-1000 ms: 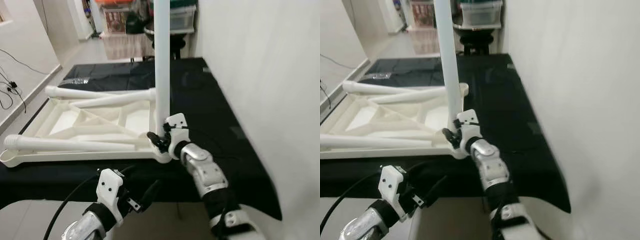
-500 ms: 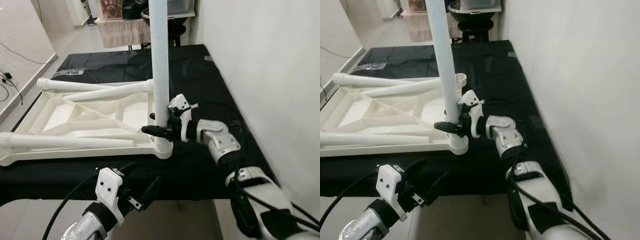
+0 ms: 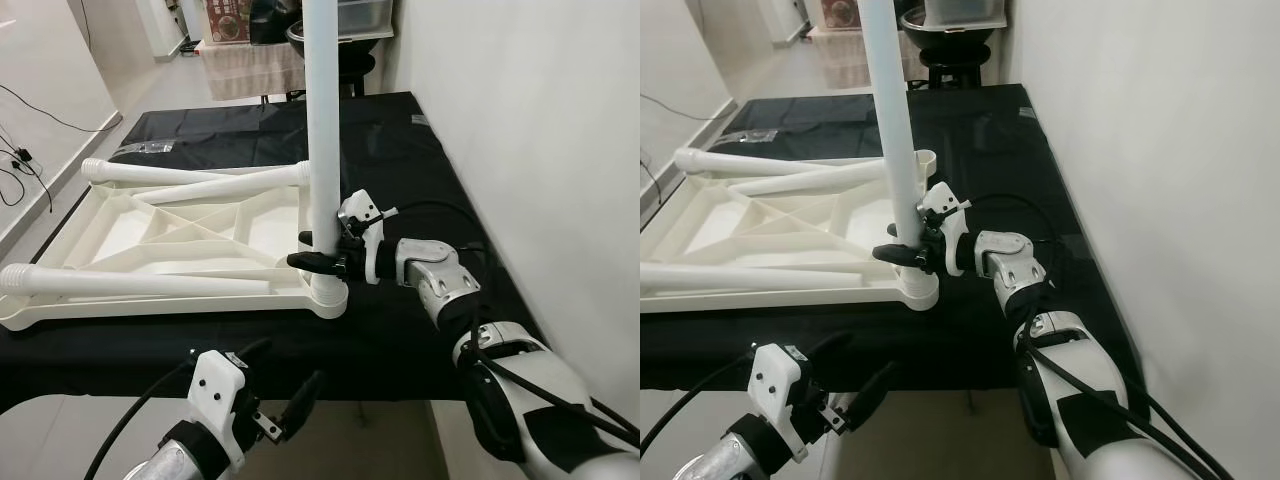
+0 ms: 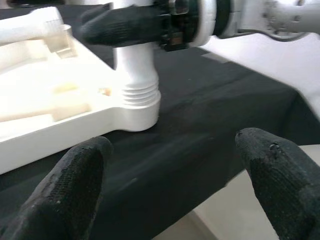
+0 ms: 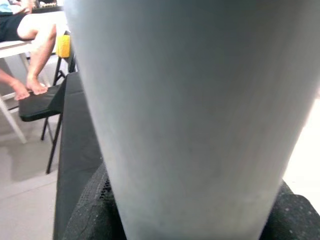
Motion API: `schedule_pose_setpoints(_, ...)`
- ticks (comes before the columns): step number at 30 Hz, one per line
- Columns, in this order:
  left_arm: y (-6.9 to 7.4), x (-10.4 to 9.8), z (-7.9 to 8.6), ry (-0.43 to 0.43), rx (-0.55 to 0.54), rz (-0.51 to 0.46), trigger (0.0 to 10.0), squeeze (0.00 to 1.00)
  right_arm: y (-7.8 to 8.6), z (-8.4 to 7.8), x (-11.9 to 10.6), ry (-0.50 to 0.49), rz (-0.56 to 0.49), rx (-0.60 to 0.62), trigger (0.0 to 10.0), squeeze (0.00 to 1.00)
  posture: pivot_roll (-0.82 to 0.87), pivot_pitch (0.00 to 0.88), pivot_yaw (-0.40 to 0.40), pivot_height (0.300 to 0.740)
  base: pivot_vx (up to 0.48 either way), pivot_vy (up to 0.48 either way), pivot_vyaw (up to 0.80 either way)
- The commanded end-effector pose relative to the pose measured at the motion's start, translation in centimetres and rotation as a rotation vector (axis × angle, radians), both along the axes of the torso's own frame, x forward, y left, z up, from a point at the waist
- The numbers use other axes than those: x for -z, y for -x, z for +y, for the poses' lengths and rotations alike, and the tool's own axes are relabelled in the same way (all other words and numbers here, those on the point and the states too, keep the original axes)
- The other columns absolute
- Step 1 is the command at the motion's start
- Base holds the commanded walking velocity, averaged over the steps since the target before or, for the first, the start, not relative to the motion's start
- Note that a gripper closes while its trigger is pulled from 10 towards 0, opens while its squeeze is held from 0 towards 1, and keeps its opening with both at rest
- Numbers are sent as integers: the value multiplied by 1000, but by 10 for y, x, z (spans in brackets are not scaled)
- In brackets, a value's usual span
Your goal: Building children table
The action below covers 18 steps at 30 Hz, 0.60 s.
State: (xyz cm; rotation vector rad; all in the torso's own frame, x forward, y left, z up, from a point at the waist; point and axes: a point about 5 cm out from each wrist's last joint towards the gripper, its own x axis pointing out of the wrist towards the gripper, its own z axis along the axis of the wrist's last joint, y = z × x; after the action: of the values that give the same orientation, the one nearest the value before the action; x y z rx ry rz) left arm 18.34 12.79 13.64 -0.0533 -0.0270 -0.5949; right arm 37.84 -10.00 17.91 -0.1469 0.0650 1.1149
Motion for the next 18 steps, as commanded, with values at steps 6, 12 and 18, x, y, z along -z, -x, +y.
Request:
schedule_pose_setpoints(6, -1, 3, 8, 8, -31, 36, 10000, 0, 43, -5, 62, -4, 189, 824, 0, 0, -9, 123, 43, 740, 0, 0, 0)
schedule_pose_setpoints(12, -11, -1, -3, 13, -4, 19, 10000, 0, 57, 75, 61, 2, 121, 527, 0, 0, 18, 117, 19, 740, 0, 0, 0)
schedule_pose_setpoints(18, -14, -2, -1, 27, -19, 21, 10000, 0, 55, 52, 53, 46, 95, 668, 10000, 0, -11, 131, 25, 740, 0, 0, 0)
